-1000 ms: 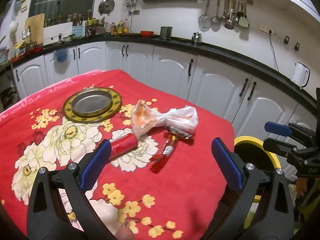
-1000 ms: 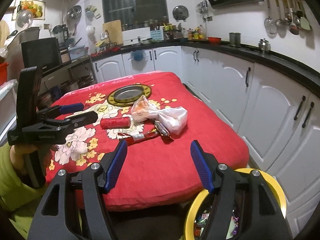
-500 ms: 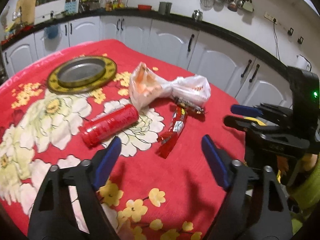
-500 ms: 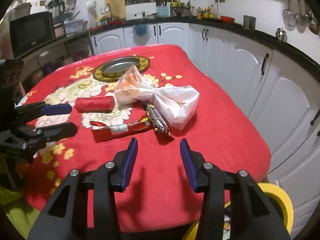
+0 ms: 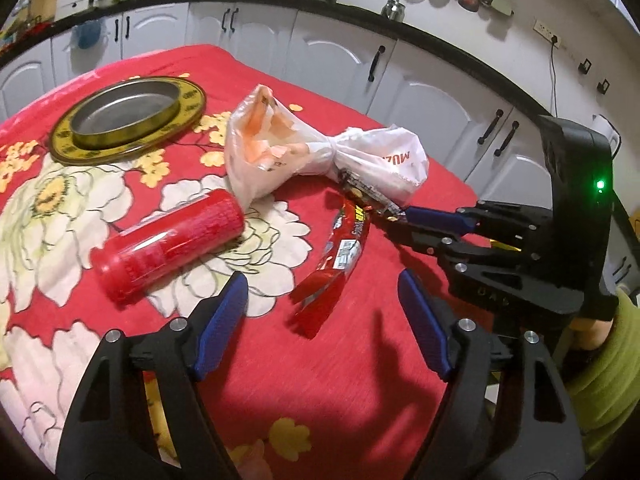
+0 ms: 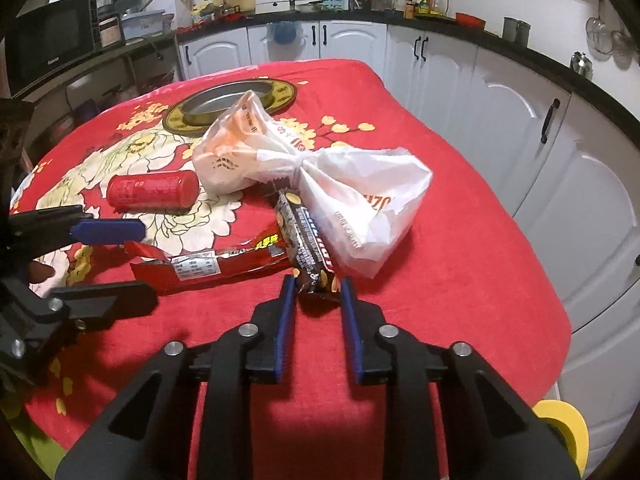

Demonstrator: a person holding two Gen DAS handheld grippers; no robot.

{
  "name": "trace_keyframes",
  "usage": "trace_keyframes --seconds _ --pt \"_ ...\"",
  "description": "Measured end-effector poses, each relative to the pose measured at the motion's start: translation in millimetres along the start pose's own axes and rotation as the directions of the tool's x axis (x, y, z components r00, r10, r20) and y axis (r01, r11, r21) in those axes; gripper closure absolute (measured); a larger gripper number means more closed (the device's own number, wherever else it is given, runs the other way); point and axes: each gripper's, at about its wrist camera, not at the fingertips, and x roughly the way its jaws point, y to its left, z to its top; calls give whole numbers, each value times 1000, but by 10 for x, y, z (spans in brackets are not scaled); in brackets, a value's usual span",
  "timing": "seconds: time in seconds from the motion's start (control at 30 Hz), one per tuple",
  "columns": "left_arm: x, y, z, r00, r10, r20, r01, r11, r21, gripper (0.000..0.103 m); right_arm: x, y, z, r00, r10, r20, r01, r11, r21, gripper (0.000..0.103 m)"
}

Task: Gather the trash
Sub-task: 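Grasp the red snack wrapper with the left tool while the right tool grasps the brown chocolate bar, then lift the red wrapper and chocolate bar and carry them over the yellow bin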

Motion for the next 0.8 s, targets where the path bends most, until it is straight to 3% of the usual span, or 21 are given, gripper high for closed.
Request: trace_keyframes --seconds 0.07,0.4,0.53,0.8 --pt "43 -13 11 1000 -8 -6 8 1000 1 42 5 15 -12 1000 8 0 -8 1000 -1 88" --pt "173 -5 -38 998 -10 -62 10 1000 -3 90 -150 72 -126 999 49 24 -49 999 21 91" --pt "172 -6 -50 997 -25 -72 25 1000 -1 99 -258 109 -171 997 61 41 -62 997 35 93" --pt "102 -84 -115 997 -12 -79 13 1000 19 103 -458 170 -267 995 75 69 -80 995 62 97"
